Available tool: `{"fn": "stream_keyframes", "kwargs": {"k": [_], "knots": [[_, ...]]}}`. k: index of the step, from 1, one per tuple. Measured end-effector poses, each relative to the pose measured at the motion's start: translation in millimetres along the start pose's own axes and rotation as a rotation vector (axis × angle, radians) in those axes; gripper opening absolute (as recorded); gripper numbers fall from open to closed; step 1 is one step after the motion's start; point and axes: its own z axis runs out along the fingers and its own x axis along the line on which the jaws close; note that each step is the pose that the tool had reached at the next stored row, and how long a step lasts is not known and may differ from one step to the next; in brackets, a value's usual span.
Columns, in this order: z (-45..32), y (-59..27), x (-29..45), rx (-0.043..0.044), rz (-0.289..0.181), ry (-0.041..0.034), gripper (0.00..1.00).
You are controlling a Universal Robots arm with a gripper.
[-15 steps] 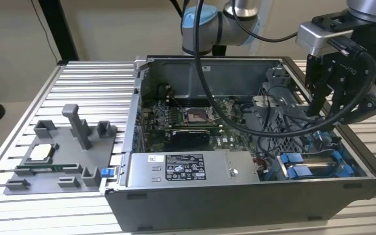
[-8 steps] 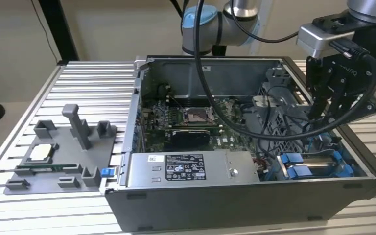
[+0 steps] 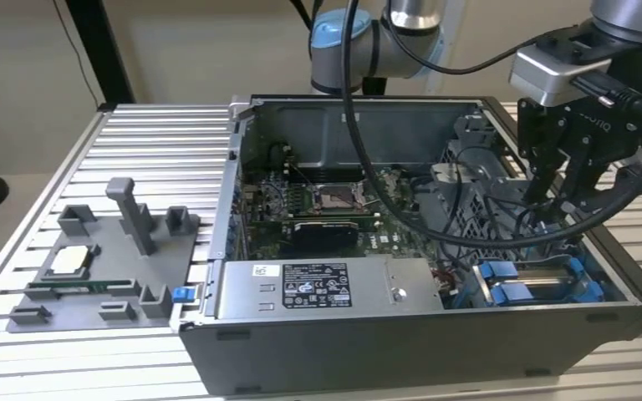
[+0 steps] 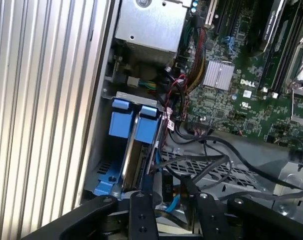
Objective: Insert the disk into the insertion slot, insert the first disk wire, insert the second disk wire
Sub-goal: 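Insert the first disk wire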
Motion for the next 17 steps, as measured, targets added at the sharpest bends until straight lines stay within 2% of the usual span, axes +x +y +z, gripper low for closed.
{"fn": "stream_keyframes", "kwargs": {"k": [5, 17], "knots": [[1.2, 0.0, 0.0, 0.0024, -0.059, -0.0045, 1.00], [2.3, 0.2, 0.1, 0.0024, -0.063, -0.0048, 1.00]]}}
